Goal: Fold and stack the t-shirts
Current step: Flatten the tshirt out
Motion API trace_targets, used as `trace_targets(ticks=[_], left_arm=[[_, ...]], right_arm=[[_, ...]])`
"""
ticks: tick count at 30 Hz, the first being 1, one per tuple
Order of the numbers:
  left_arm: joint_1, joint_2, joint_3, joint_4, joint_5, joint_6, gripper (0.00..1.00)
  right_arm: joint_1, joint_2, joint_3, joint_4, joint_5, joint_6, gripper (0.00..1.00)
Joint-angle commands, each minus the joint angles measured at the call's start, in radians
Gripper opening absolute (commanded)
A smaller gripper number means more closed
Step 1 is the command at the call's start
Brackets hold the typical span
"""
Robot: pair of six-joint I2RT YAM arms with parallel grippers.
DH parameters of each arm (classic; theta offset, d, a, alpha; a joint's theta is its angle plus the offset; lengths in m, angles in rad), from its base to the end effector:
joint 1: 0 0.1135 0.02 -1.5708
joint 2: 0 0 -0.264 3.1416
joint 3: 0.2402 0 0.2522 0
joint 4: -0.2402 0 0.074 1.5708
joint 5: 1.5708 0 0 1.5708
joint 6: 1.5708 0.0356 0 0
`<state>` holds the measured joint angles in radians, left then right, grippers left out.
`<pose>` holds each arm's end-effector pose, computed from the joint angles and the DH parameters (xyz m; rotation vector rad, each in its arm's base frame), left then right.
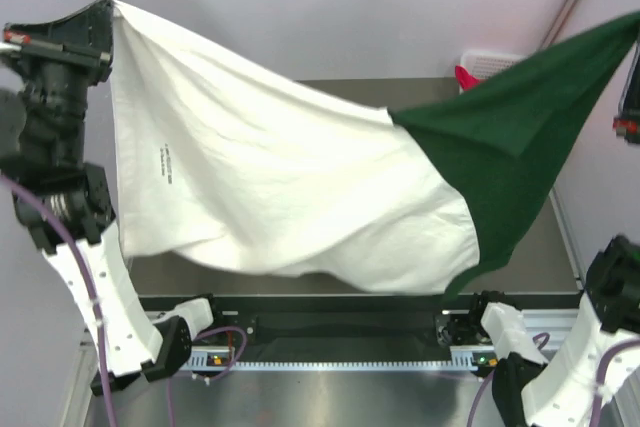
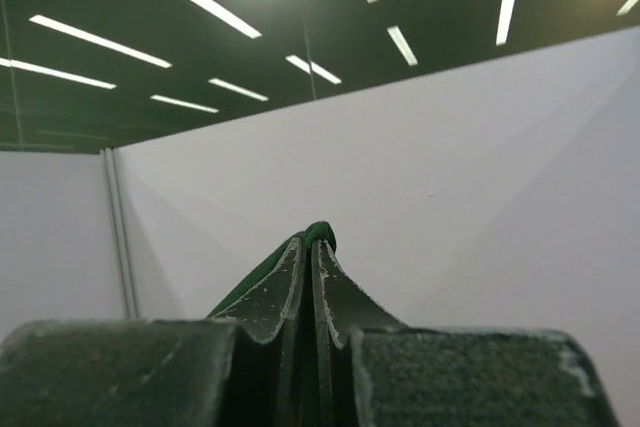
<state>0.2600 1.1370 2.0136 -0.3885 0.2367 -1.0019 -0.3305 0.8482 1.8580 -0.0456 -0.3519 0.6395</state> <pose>0.1138 0.0216 0.6306 -0.4773 1.0252 -0.7918 -0.0091 0.0161 0.6391 -0.0220 0.6946 0.4033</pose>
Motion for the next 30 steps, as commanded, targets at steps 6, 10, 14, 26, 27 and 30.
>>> trace_targets(ticks=[6,10,14,26,27,30], left_arm=[[0.005,0.250,-0.217,0.000,-0.025,-0.026,0.00],[0.005,0.276,-0.364,0.088,0.013,-0.046,0.00],[0.005,0.296,-0.348,0.079,0.018,-0.001,0.00],[-0.004,0.078,-0.243,0.051,0.041,0.154,0.00],[-0.005,0.049,-0.246,0.053,0.038,0.161,0.00],[-0.004,-0.084,-0.268,0.028,0.004,0.166,0.00]], right_arm=[[0.112,0.581,0.281,-0.514,0.032,-0.047,0.00],[0.304,0.749,0.394,-0.597,0.212,-0.211,0.00],[0.352,0.752,0.400,-0.576,0.312,-0.300,0.00],[0.531,0.296,0.046,-0.280,0.366,-0.445,0.00],[0.535,0.225,0.027,-0.248,0.357,-0.439,0.00],[0.535,0.082,-0.058,-0.180,0.312,-0.408,0.00]])
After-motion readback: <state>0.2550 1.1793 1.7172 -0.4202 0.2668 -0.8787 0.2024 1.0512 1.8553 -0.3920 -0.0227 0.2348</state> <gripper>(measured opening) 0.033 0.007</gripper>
